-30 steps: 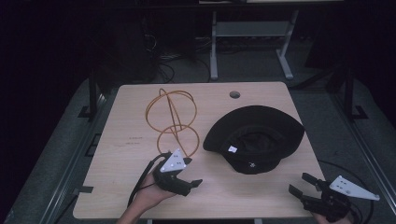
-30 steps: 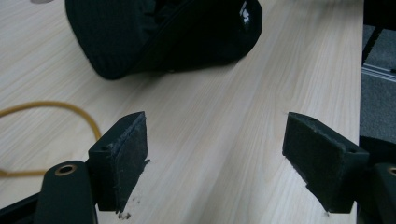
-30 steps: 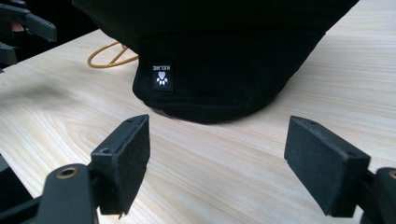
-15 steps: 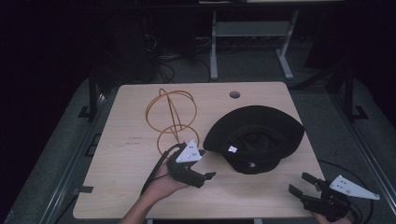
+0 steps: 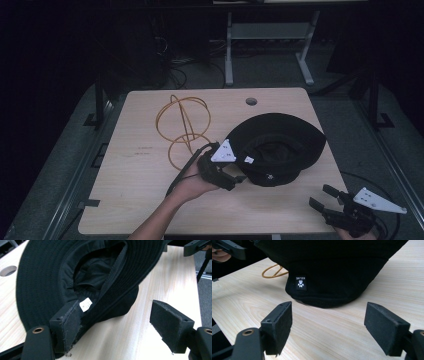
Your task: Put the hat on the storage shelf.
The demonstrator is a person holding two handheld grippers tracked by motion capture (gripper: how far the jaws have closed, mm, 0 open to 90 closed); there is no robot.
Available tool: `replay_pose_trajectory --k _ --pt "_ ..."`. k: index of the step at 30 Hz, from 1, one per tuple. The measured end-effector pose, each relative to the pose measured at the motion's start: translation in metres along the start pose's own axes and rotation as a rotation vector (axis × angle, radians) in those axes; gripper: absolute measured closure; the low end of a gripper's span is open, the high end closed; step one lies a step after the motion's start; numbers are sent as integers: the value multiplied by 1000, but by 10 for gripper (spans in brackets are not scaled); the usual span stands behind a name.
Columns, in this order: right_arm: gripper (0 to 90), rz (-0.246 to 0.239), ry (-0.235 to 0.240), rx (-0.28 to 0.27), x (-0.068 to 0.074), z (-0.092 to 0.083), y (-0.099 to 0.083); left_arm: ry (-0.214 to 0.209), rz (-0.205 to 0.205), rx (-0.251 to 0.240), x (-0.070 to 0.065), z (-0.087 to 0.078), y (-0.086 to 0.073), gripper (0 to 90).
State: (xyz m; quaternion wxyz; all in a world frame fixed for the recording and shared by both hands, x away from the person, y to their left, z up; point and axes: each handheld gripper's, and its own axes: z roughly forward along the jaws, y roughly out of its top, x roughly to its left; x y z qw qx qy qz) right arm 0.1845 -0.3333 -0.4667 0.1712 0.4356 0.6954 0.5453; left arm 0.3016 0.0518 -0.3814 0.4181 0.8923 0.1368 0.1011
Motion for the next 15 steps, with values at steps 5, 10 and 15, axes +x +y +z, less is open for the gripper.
replay_pose_trajectory --k 5,10,15 --pt "220 -2 6 4 1 1 0 -10 7 27 4 12 3 263" --pt "220 -1 8 1 1 1 0 -25 0 54 7 23 2 315" --pt "220 -5 7 3 1 2 0 -30 -2 66 7 31 3 420"
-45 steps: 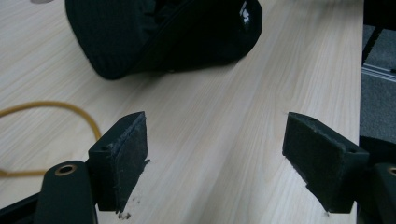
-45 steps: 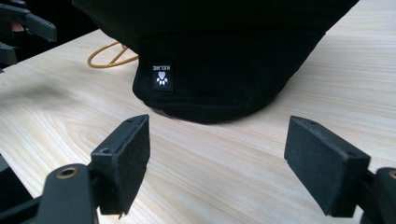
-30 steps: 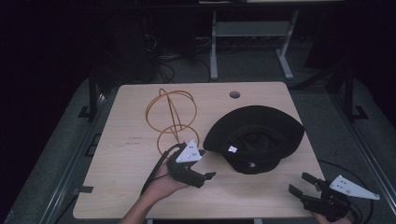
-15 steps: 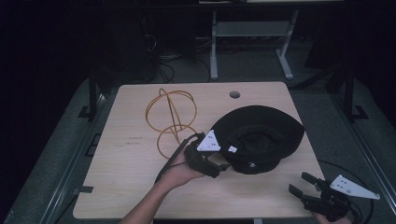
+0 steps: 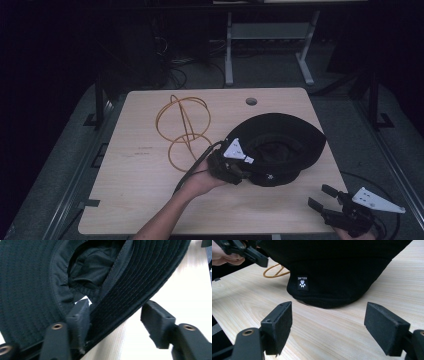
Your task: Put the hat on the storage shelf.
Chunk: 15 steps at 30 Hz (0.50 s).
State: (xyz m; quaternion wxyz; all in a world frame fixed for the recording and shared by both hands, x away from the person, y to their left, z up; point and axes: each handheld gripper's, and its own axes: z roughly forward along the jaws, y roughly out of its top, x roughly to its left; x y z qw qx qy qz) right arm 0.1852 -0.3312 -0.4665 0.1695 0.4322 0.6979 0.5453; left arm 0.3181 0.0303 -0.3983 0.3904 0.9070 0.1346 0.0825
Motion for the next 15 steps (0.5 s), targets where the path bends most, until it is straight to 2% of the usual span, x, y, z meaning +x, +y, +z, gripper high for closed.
replay_pose_trajectory --k 2,3,4,7,12,15 --pt "220 3 -1 0 0 0 0 2 7 -2 -1 2 0 504" --pt "220 3 -1 0 0 0 0 -1 9 -5 -1 3 1 504" --pt "220 4 0 -2 -1 0 0 10 22 -9 -3 5 2 560" --pt "220 4 0 -3 -1 0 0 8 36 -11 -4 6 2 645" --pt "220 5 -2 -2 -1 0 0 -9 59 -35 -11 6 5 745" --pt "220 11 -4 2 -2 0 0 -28 55 -61 -13 5 6 829"
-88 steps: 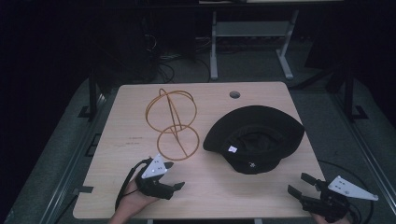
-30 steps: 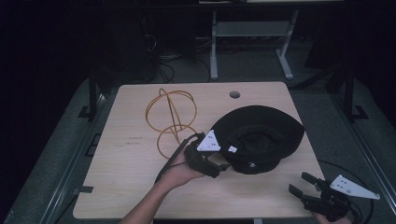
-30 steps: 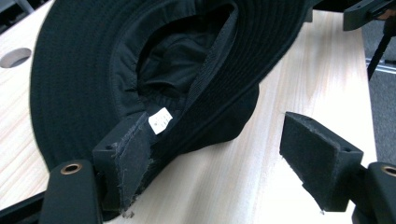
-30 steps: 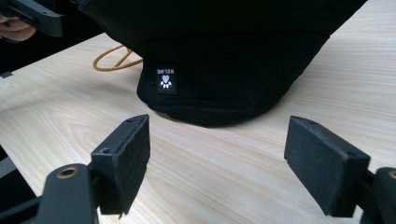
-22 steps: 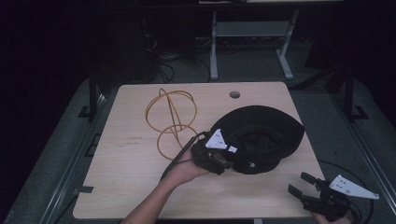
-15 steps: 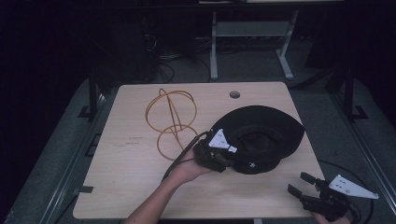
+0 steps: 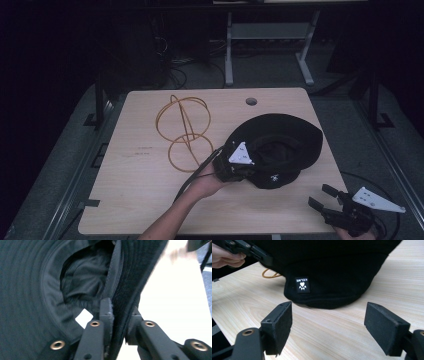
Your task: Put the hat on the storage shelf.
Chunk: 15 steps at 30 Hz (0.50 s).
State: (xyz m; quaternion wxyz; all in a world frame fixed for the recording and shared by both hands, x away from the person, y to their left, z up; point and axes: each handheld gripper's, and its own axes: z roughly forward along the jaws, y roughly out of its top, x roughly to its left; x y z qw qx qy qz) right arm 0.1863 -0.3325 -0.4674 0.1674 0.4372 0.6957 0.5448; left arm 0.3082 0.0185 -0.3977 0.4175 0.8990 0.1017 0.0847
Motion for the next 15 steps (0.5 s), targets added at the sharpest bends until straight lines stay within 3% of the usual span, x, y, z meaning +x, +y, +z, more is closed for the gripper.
replay_pose_trajectory --k 4,7,8,9,14,15 --pt "220 8 -7 -3 -1 1 0 -20 -12 -40 -4 -2 3 862" --pt "220 26 -8 -10 -2 2 0 -48 -52 -104 -4 -7 5 865" --pt "220 26 -8 -10 -2 2 0 -48 -52 -104 -4 -7 5 865" --pt "218 46 -7 -16 -3 4 1 -63 -76 -134 -3 -10 6 865" --pt "218 74 -1 -36 -4 10 5 -82 -98 -172 -3 -16 7 866" --pt "217 98 13 -42 -4 14 8 -93 -109 -187 -3 -18 8 866"
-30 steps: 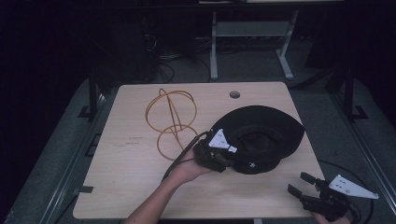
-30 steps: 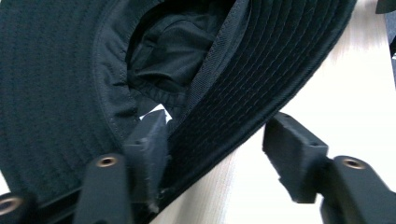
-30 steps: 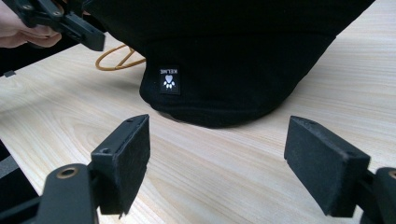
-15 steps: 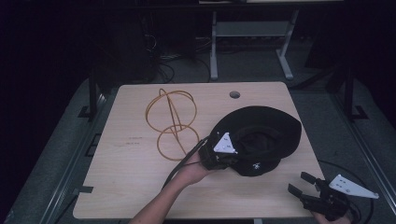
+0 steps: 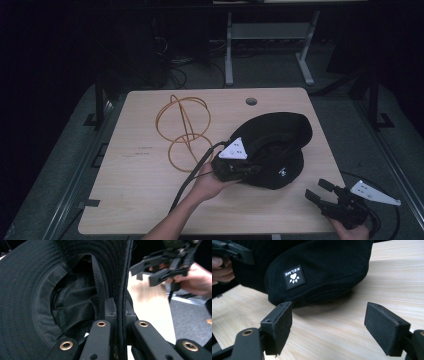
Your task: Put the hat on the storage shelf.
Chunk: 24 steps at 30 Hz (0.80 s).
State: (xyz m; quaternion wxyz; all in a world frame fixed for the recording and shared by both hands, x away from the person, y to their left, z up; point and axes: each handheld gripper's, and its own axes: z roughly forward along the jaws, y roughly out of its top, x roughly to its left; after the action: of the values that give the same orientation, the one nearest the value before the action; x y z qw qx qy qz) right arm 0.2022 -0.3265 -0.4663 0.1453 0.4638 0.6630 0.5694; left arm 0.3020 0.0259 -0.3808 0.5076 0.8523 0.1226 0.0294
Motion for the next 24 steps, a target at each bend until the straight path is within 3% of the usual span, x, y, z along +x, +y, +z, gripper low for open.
replay_pose_trajectory --k 5,6,11,12,14,15,18,20,21,24 --pt "214 38 18 2 0 10 3 -6 -4 -14 -1 -2 1 866" --pt "216 74 32 12 0 15 3 -5 -2 -16 -1 -2 1 866" --pt "216 132 63 40 -2 23 2 -9 -4 -24 -3 -2 2 867" --pt "202 174 81 43 -4 27 1 -8 -4 -25 -3 -2 2 866" --pt "199 188 84 42 -5 29 1 -8 -3 -26 -3 -2 2 866" --pt "199 223 93 32 -7 32 1 -10 -2 -27 -3 -3 2 867" --pt "196 270 107 34 -9 37 1 -15 4 -25 -4 -3 3 867" --pt "196 281 108 30 -10 38 1 -16 4 -26 -4 -3 3 867" --pt "203 321 132 16 -12 40 0 -19 6 -28 -4 -3 3 867" --pt "206 346 138 7 -13 42 0 -20 4 -29 -4 -3 3 867"
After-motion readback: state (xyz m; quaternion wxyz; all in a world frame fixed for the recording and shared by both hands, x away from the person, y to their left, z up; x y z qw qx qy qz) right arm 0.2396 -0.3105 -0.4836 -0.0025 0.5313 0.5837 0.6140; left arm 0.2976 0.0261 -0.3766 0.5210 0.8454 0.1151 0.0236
